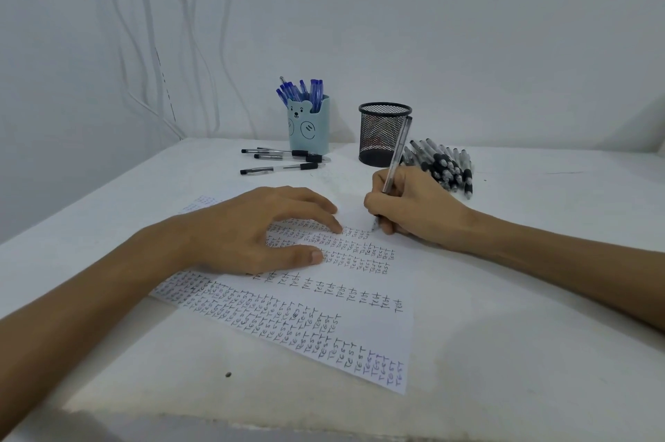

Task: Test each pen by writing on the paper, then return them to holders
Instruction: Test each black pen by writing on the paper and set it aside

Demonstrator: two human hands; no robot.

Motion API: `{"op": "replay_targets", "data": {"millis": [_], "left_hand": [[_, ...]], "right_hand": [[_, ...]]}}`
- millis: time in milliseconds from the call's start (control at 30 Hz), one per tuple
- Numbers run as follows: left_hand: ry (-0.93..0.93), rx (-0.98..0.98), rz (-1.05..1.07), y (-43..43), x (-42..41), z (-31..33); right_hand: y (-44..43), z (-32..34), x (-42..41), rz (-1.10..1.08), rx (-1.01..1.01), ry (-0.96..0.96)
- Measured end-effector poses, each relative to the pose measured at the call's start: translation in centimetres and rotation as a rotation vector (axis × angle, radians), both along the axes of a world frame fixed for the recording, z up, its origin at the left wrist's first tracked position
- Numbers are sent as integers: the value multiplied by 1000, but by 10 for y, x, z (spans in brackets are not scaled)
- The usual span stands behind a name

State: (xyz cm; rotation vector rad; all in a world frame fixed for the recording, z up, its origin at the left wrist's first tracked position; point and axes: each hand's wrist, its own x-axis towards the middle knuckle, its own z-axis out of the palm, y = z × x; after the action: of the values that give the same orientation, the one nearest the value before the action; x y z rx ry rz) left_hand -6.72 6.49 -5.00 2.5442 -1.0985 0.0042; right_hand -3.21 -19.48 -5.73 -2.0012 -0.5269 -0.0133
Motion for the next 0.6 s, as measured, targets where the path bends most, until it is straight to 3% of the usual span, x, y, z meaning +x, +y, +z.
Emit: {"op": "replay_targets", "data": {"millis": [200, 367, 600], "left_hand": [[-5, 0, -2, 0, 0, 1], [-8, -1, 0, 1, 1, 0], [-3, 12, 4, 1, 1, 1]], "right_hand": [[0, 3, 8, -24, 341, 257], [-5, -1, 11, 58, 338, 189], [-5, 3, 10, 40, 423, 313]]}}
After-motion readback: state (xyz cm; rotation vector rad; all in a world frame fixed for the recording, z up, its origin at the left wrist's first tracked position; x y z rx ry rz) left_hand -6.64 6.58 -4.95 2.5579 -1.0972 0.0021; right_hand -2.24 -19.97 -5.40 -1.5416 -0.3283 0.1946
